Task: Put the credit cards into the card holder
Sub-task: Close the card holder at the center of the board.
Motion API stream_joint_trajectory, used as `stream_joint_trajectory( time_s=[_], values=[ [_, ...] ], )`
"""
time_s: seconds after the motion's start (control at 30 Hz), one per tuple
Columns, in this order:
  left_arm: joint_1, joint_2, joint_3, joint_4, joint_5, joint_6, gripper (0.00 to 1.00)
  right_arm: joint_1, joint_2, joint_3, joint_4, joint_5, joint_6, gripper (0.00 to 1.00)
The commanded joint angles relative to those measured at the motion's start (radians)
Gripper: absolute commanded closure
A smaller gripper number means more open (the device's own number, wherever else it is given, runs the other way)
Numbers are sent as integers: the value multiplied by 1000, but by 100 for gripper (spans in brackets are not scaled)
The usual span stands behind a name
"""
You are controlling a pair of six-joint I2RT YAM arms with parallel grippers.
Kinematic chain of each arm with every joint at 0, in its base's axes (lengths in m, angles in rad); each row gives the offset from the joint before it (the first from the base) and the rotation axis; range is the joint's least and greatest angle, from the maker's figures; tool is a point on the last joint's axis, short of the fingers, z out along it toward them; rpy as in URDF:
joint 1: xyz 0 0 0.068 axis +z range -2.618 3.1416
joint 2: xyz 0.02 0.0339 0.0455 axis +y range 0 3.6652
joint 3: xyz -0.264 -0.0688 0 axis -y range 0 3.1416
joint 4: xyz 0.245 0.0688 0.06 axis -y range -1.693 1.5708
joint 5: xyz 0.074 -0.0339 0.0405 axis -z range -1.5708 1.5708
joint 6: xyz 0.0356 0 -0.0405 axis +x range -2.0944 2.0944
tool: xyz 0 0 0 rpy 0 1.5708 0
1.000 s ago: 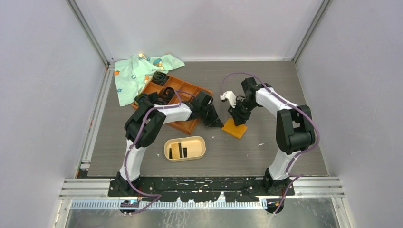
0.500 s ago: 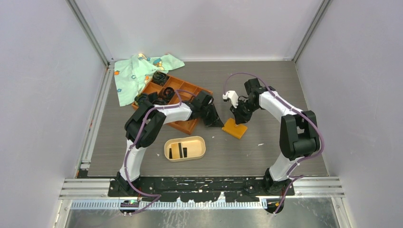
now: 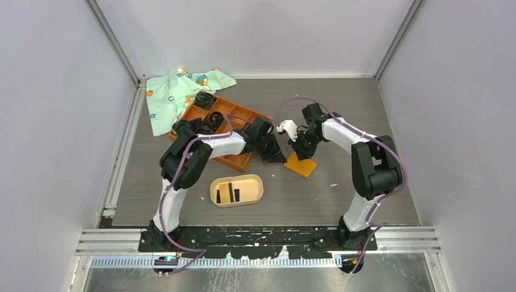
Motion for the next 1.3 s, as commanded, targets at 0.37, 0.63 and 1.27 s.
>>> stream_joint_trajectory(
  time_s=[0.37, 0.63, 1.27],
  values=[
    [-7, -59, 39, 14, 12, 21, 93, -20, -51, 2, -67, -129, 43, 79],
    [-6, -71, 41, 32, 19, 30, 92, -108, -201, 45, -166, -421, -175, 49],
    [-17, -106, 55, 40, 6, 85, 90, -122, -144, -106, -4, -235, -545, 42]
  ],
)
